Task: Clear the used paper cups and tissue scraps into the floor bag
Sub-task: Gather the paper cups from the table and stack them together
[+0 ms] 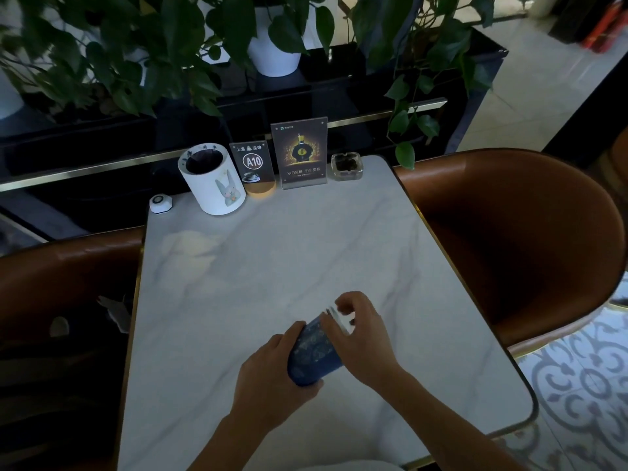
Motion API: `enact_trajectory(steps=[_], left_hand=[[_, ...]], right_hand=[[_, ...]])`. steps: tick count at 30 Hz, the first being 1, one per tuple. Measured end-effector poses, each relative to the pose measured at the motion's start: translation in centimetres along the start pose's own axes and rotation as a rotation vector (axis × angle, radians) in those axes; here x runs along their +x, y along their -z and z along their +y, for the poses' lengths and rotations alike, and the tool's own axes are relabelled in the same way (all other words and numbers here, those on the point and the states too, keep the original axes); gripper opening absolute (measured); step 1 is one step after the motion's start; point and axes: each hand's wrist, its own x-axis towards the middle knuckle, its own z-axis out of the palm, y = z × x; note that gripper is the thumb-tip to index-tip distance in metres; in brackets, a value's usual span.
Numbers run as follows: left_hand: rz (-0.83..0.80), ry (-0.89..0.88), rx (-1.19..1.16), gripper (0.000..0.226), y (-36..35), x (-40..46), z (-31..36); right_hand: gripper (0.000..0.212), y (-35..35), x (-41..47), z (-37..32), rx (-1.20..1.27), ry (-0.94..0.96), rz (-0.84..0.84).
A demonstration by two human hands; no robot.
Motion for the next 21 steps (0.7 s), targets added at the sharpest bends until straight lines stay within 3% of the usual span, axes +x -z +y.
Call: enact_trajectory(steps=[3, 7, 21], left_hand=[[-0.014, -0.017, -0.045, 0.089, -0.2, -0.5, 0.3], [-0.044, -0.016, -0.082, 0.090, -0.4, -1.2, 0.8], [-0.057, -0.067, -0.150, 0.098, -2.3, -3.1, 2.2]], right_hand=[[0.058, -0.1, -0.8, 0.3, 0.008, 0.028, -0.098], [0.044, -0.2, -2.0, 0.6, 0.021, 0.045, -0.165], [0.056, 2.1, -4.6, 2.2, 0.084, 0.022, -0.208]])
